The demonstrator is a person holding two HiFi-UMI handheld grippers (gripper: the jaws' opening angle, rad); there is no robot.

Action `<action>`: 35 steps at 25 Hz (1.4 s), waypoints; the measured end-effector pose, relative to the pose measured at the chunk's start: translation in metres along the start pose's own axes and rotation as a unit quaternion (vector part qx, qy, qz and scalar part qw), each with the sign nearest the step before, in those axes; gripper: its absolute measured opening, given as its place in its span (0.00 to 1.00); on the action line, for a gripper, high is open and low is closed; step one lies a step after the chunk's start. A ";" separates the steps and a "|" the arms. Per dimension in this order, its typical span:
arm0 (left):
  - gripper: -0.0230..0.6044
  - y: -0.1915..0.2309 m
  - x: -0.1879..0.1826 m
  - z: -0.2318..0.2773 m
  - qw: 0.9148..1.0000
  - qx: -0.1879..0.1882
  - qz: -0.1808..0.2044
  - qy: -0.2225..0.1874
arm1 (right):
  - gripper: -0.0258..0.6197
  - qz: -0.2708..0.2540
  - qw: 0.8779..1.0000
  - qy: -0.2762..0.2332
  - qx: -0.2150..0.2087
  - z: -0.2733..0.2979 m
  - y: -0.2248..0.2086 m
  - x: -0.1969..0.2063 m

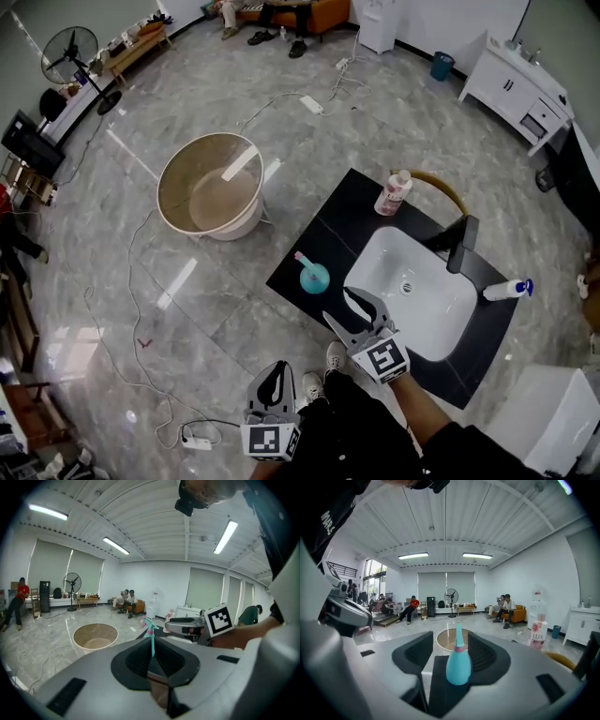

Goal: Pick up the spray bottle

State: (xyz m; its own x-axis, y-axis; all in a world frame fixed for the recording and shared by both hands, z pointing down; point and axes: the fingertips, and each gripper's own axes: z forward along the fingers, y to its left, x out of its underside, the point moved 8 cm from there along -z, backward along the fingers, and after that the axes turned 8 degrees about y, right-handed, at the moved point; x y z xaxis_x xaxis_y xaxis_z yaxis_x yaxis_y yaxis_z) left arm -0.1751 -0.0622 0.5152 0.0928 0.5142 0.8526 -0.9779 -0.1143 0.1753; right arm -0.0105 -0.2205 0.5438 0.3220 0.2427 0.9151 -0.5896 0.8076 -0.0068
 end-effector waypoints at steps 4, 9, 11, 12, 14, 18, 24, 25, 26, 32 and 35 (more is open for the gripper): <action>0.08 0.008 0.009 0.015 0.999 -0.014 -0.020 0.040 | 0.37 -0.010 1.000 0.005 -0.027 0.052 -0.020 0.008; 0.08 0.021 0.027 0.031 0.996 -0.040 -0.043 0.073 | 0.39 -0.040 0.997 0.002 -0.060 0.106 -0.027 0.017; 0.08 0.025 0.031 0.034 0.994 -0.049 -0.053 0.086 | 0.39 -0.046 0.997 0.002 -0.066 0.117 -0.027 0.014; 0.08 0.025 0.033 0.035 0.993 -0.052 -0.057 0.092 | 0.39 -0.050 0.996 0.006 -0.068 0.120 -0.026 0.012; 0.08 0.026 0.036 0.037 0.991 -0.056 -0.061 0.101 | 0.38 -0.055 0.996 0.008 -0.069 0.126 -0.027 0.011; 0.08 0.027 0.038 0.041 0.990 -0.064 -0.062 0.106 | 0.21 -0.061 0.996 0.005 -0.064 0.134 -0.029 0.013; 0.08 0.031 0.019 0.042 0.994 -0.065 -0.048 0.080 | 0.22 -0.056 0.997 0.001 -0.055 0.122 -0.033 -0.001; 0.08 0.032 0.014 0.043 0.994 -0.065 -0.043 0.074 | 0.22 -0.055 0.997 -0.003 -0.052 0.117 -0.033 -0.005; 0.08 0.032 0.008 0.043 0.995 -0.064 -0.038 0.068 | 0.22 -0.053 0.997 -0.007 -0.048 0.111 -0.034 -0.009; 0.08 0.035 -0.022 0.035 0.997 -0.065 -0.019 0.033 | 0.22 -0.017 1.000 -0.020 -0.013 0.049 -0.039 -0.038; 0.08 0.035 -0.037 0.036 0.998 -0.056 -0.005 0.006 | 0.22 -0.013 0.999 -0.034 0.008 0.017 -0.041 -0.049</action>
State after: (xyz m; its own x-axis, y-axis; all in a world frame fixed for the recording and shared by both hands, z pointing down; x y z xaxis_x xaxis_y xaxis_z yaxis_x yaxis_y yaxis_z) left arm -0.2060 -0.1153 0.5077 0.1018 0.5253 0.8448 -0.9917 -0.0134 0.1279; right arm -0.0151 -0.2748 0.5065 0.2874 0.1841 0.9399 -0.5933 0.8046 0.0238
